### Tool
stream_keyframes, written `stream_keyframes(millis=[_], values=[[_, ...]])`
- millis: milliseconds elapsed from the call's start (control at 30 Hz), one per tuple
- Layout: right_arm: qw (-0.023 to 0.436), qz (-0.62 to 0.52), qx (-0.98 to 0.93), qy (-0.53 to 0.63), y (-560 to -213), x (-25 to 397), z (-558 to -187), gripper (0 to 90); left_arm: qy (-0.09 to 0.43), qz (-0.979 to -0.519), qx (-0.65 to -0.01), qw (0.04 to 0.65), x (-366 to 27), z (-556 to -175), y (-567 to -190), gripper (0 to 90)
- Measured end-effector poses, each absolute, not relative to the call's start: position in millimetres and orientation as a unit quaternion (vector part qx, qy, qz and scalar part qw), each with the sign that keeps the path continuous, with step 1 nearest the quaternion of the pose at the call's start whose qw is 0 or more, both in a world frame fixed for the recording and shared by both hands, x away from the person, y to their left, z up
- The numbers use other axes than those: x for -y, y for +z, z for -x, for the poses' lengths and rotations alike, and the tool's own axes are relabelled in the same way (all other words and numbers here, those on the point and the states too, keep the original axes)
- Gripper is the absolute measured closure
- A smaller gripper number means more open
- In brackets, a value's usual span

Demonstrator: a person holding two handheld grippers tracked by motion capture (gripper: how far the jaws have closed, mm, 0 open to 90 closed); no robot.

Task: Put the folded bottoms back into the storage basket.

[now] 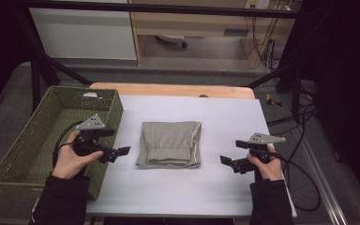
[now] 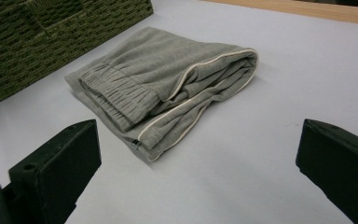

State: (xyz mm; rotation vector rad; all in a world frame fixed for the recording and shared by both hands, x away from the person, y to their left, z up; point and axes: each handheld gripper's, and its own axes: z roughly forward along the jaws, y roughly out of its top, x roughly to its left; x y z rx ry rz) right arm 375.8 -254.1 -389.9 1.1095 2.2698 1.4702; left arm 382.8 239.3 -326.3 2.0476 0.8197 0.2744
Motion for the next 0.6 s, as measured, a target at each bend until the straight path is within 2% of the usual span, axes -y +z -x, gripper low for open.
stream_keyframes(millis=[600], values=[[0.11, -0.375, -0.772, 0.501, -389, 254, -376, 0.3, 0.109, -0.829, -0.329, 0.438, -212, -387, -325, 5.2]])
